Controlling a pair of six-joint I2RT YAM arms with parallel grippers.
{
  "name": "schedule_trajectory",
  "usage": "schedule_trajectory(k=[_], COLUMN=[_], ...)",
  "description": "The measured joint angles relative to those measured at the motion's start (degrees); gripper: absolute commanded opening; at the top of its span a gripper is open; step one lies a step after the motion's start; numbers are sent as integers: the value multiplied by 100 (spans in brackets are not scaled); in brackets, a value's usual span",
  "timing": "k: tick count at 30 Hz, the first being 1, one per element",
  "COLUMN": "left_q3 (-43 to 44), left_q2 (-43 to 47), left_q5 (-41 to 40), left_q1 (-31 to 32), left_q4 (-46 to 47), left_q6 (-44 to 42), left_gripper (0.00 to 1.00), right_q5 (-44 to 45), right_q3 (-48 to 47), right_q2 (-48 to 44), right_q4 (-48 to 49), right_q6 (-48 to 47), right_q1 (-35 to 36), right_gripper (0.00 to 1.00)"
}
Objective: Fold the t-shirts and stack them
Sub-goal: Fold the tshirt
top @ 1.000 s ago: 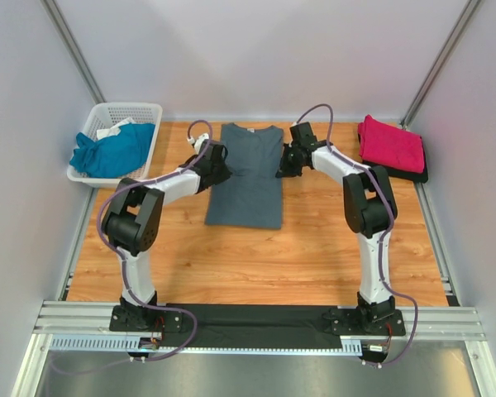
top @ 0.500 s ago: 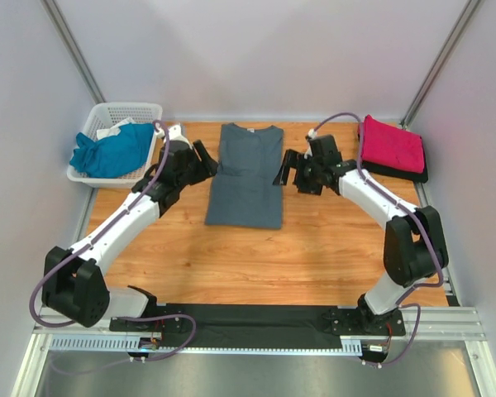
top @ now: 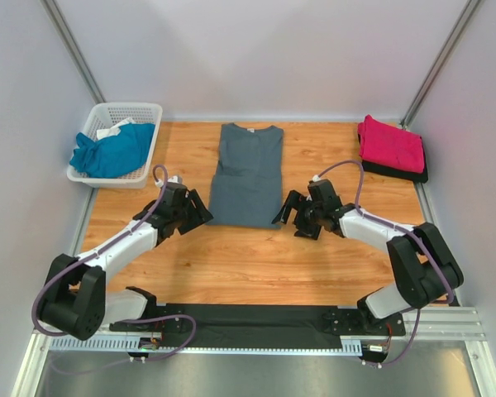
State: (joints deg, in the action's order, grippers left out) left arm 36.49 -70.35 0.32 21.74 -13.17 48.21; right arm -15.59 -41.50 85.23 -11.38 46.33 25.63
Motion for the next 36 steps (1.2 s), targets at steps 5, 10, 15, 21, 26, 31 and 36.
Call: schedule_trajectory(k=[5,10,15,21,26,31,36], left_q3=[-46,-44,-44,55,125,136,142], left_q2=[-345,-702,-968,-1263,-1388,-1469,-1576], left_q5=[197,232,214,219,179,105,22], left_q1=[-59,-149,-153,-153,-153,-153,-153], left_q4=[365,485,514,647,739,789,817], left_q6=[107,153,186,254,297,308,271], left_gripper=[65,63,61,58,52,35,0], right_q5=[57,199,352,407,409,400,417], right_q3=[-42,-122,-162,-293,-315,-321,-345], right_q2=[284,470,546,734,782,874,1045], right_q4=[417,525,549,579,623,697,706], right_q6=[192,376,459,490,490,490,494], right_q1=[181,240,326,363,402,420,422], right_gripper=[84,78,69,63,60,41,4])
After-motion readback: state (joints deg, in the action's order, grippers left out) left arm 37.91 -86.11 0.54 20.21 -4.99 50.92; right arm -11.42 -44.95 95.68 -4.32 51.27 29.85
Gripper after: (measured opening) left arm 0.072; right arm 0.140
